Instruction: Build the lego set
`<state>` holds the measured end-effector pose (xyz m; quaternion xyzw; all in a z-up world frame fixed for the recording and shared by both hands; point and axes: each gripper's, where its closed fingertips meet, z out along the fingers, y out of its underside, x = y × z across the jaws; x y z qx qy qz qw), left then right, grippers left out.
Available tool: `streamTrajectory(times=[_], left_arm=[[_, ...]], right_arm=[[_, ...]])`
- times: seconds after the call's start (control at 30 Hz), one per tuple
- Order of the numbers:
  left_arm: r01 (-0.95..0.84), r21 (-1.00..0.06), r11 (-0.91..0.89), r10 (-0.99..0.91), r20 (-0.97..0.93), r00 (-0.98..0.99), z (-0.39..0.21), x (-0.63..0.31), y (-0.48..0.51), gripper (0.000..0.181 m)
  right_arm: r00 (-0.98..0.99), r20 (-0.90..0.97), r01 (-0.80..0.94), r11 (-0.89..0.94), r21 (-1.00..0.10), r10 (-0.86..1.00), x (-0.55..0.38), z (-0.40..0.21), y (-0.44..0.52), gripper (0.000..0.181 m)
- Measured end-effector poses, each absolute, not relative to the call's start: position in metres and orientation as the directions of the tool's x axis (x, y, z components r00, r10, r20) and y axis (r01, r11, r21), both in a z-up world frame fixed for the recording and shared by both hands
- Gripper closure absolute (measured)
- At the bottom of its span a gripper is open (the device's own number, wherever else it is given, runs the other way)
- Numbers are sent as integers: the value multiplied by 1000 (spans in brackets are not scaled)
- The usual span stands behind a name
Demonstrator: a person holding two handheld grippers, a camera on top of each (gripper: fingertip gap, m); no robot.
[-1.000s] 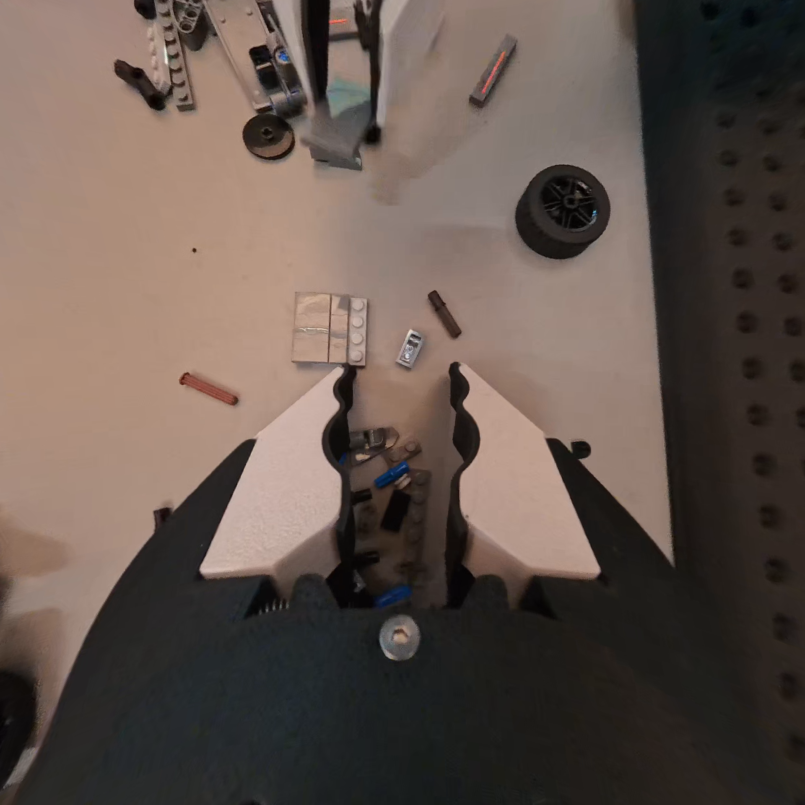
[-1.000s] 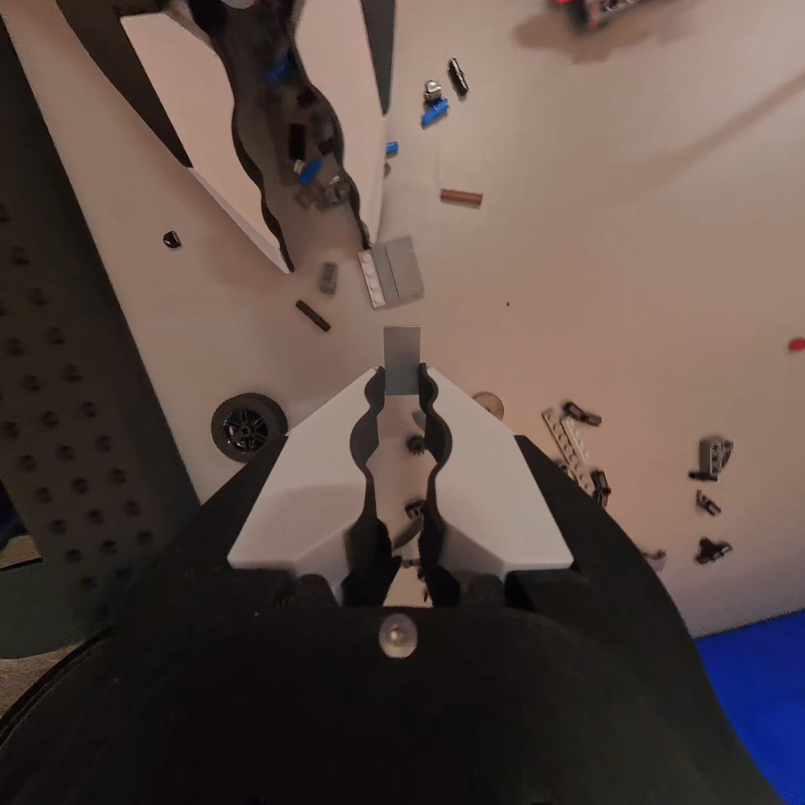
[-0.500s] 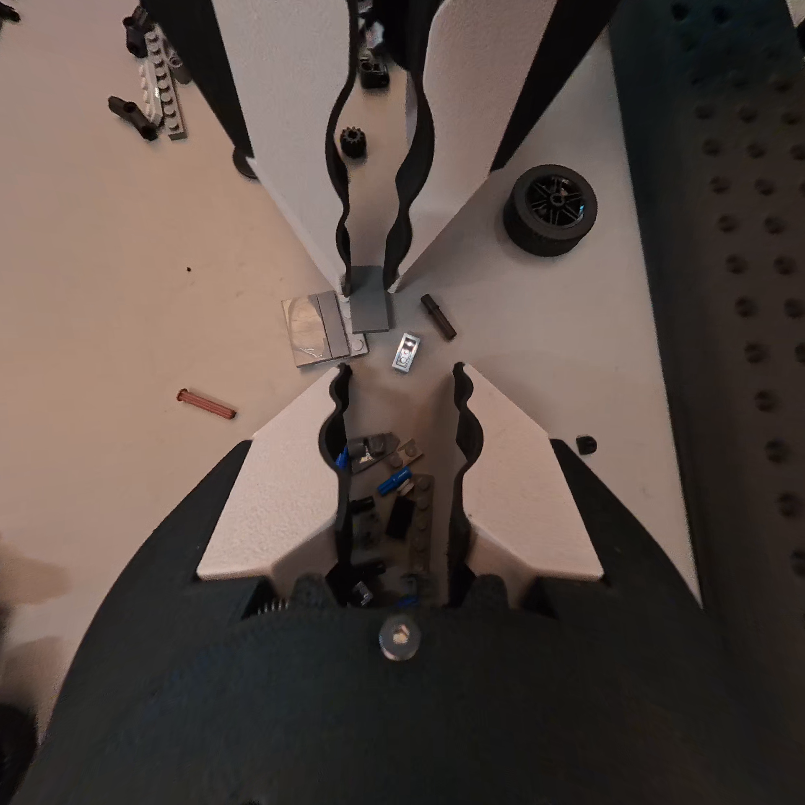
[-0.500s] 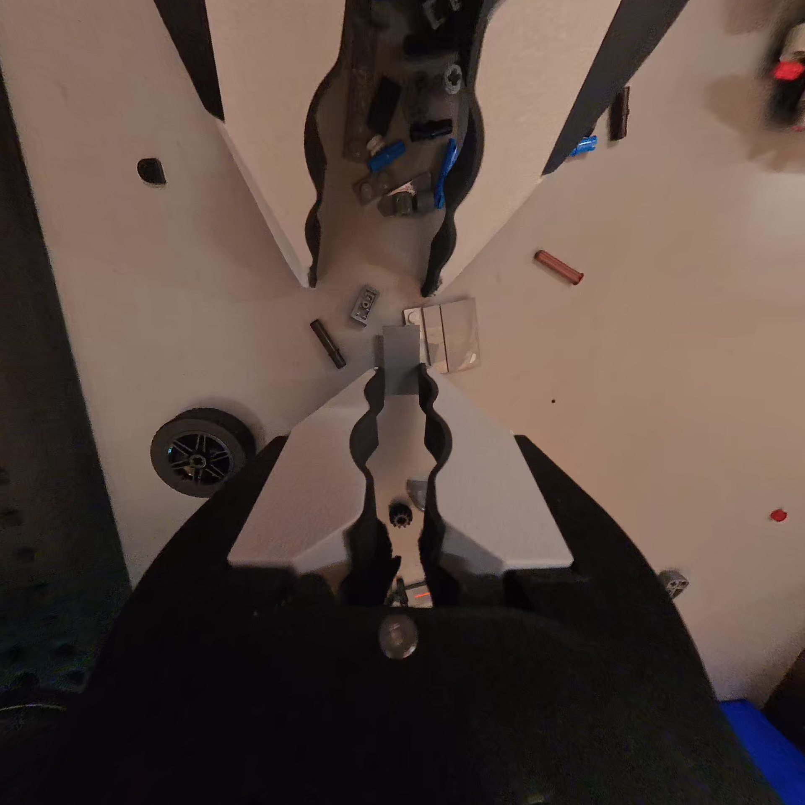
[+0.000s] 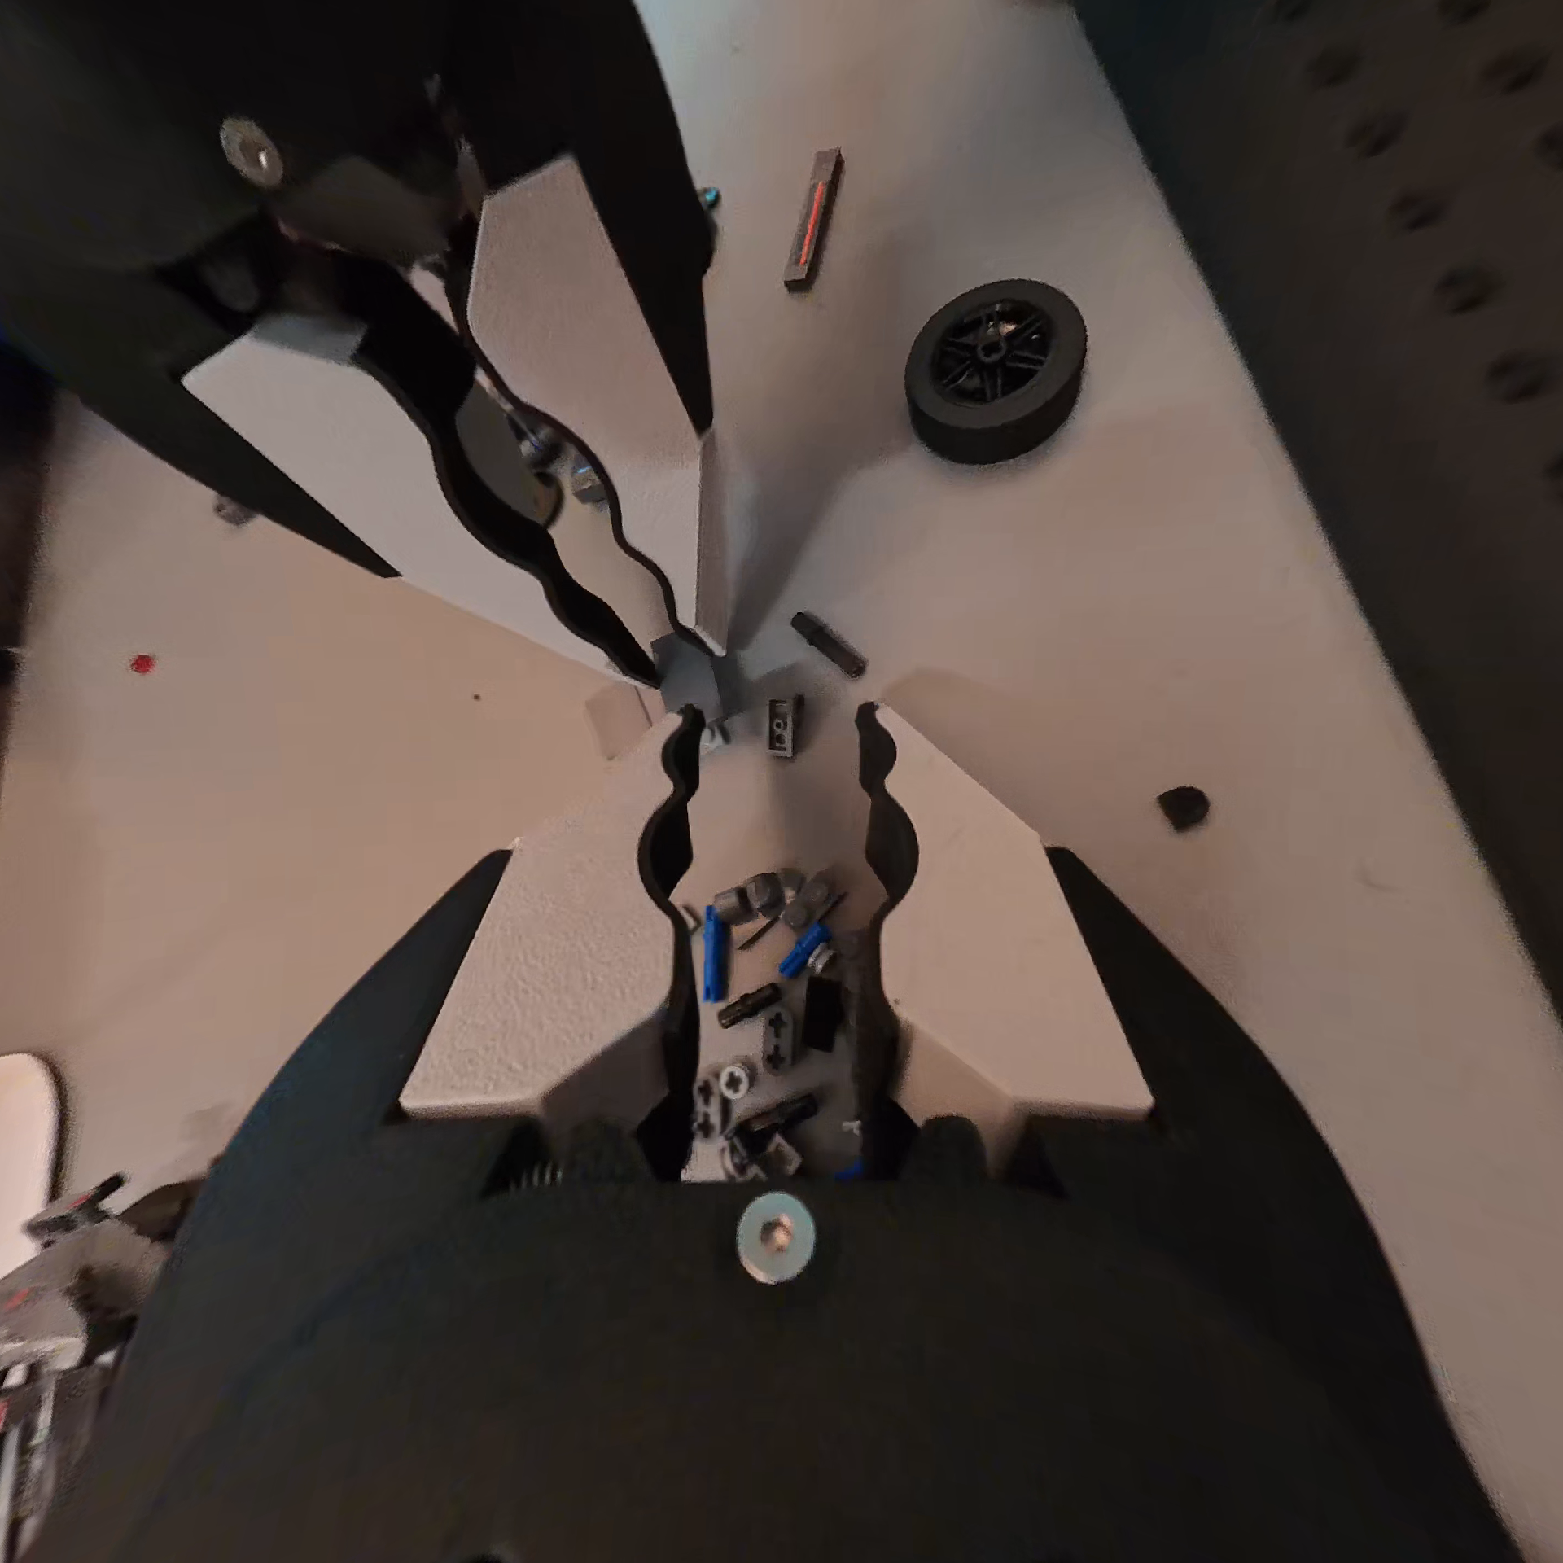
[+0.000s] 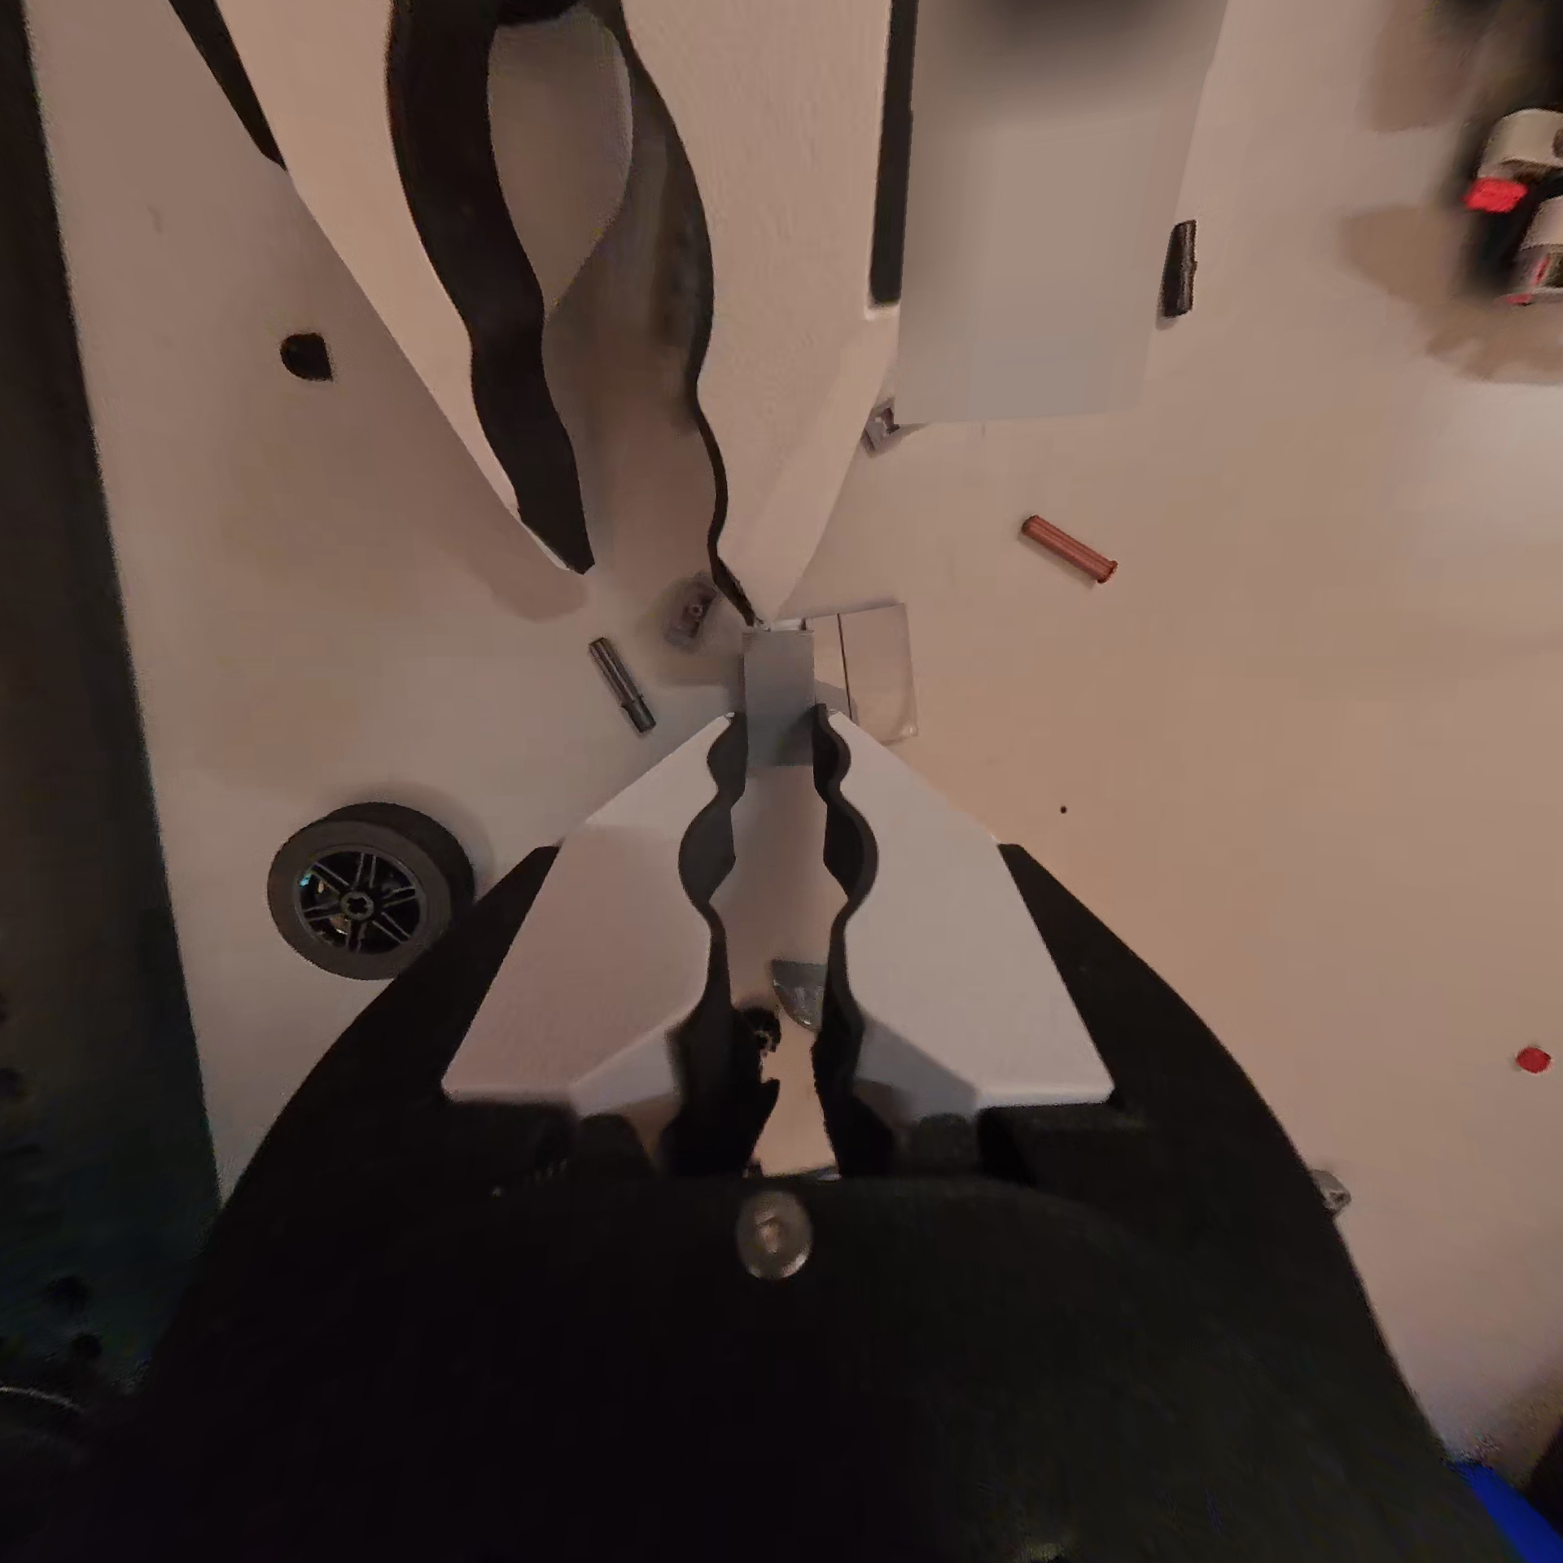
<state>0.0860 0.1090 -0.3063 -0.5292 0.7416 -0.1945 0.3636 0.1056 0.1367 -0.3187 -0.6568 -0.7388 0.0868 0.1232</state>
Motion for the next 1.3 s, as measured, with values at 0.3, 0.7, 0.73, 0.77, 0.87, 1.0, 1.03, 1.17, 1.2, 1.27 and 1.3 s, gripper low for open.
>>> streamTrajectory(times=[0.3,0.7,0.73,0.77,0.87,1.0,1.03,1.17,1.2,1.27,1.3], left_arm=[[-683,-622,383,-916,-355,-190,-318,86,111,142],[-676,-671,304,-951,-261,-168,-322,88,110,148],[-675,-673,302,-951,-258,-169,-322,88,109,150],[-675,-674,301,-952,-259,-166,-322,89,110,149],[-677,-675,293,-954,-254,-160,-322,88,110,148],[-681,-681,270,-961,-236,-145,-322,88,112,146],[-681,-684,263,-963,-230,-140,-322,88,113,145],[-681,-682,266,-962,-232,-143,-322,88,113,146],[-682,-681,267,-962,-232,-144,-322,88,112,146],[-681,-676,281,-957,-249,-147,-322,88,113,147],[-685,-670,288,-954,-262,-145,-321,87,114,147]], right_arm=[[-126,69,945,141,-294,990,104,-322,136,168],[-127,85,945,146,-294,988,101,-322,137,168],[-124,86,945,144,-293,989,101,-322,137,167],[-122,85,945,142,-294,989,101,-322,137,167],[-112,99,945,137,-296,989,101,-320,140,166],[-95,91,944,118,-307,991,104,-317,142,167],[-93,86,943,115,-312,992,105,-316,141,169],[-80,95,944,106,-314,992,106,-318,144,176],[-74,94,945,100,-312,993,106,-319,145,176],[-74,106,944,103,-314,992,105,-320,147,176],[-70,98,942,98,-320,993,104,-320,146,175]])
